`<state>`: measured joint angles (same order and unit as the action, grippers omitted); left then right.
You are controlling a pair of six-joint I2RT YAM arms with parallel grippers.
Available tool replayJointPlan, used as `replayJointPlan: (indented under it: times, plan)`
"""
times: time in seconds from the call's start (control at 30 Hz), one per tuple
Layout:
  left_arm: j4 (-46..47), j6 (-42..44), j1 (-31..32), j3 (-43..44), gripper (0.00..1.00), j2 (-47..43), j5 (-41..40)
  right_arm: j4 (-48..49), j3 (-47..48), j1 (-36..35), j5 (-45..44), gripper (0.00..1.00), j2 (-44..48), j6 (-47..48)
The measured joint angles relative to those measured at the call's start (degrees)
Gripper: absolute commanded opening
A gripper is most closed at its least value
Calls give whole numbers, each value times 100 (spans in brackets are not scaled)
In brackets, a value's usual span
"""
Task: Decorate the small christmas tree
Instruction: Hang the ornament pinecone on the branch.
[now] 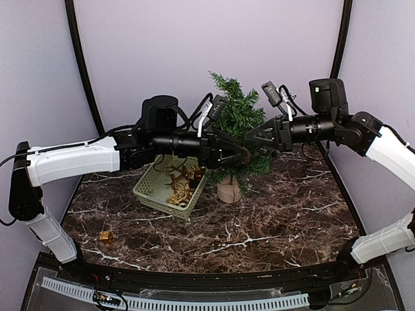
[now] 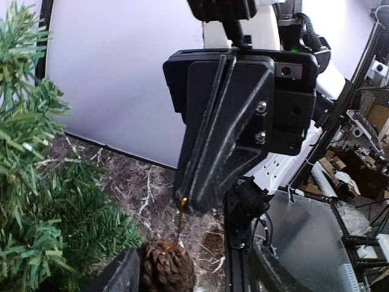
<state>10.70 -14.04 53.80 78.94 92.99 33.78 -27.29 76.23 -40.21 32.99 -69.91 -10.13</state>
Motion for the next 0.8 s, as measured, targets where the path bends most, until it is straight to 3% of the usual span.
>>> replayJointPlan:
  times: [0.17, 0.33, 0.8]
  plan:
    - [42, 17, 7, -120, 45, 0, -72, 61, 0, -35, 114, 0, -24, -4]
    - [55, 33, 7, -136, 44, 0, -68, 76, 0, -79, 227, 0, -87, -2]
    - [192, 44, 7, -127, 25, 0, 31, 133, 0, -146, 380, 0, -103, 0]
